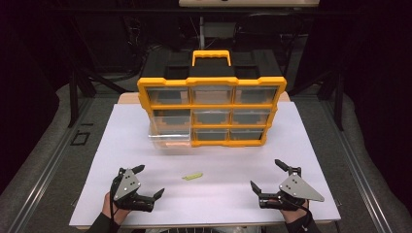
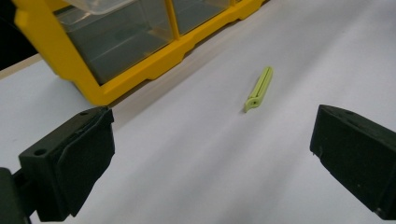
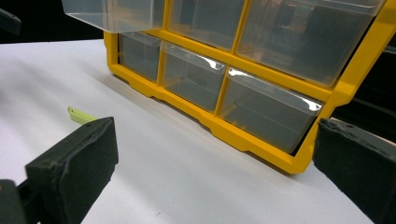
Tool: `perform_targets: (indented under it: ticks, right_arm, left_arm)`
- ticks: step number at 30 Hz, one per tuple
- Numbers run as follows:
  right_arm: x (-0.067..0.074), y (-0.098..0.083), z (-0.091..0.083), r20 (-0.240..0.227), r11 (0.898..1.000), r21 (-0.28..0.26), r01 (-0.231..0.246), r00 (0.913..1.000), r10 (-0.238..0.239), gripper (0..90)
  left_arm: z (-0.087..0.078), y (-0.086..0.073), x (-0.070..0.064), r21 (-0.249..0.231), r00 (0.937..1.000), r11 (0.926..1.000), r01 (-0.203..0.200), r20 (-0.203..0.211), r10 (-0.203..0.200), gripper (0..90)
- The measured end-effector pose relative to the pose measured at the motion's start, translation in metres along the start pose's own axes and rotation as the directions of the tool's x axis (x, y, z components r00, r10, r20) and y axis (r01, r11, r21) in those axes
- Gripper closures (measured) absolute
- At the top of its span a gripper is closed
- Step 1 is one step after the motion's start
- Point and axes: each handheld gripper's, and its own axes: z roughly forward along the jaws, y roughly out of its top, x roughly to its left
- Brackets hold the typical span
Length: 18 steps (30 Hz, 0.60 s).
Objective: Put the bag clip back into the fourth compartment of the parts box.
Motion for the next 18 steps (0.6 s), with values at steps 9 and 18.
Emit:
perform_targets:
  ticks: [9, 18]
  right_arm:
    - [-0.001, -0.001, 0.001, -0.01, 1.0, 0.011, -0.003, 0.9999, 0.003, 0.0]
    - [-0.001, -0.002, 0.002, -0.008, 1.0, 0.017, -0.002, 1.0, 0.002, 0.0]
  left_arm:
    - [0.022, 0.014, -0.007, 0.106, 0.9972, 0.993, -0.054, 0.057, 0.048, 0.1]
    - [0.039, 0.028, -0.017, 0.162, 0.9893, 0.9777, -0.134, 0.08, 0.122, 0.0]
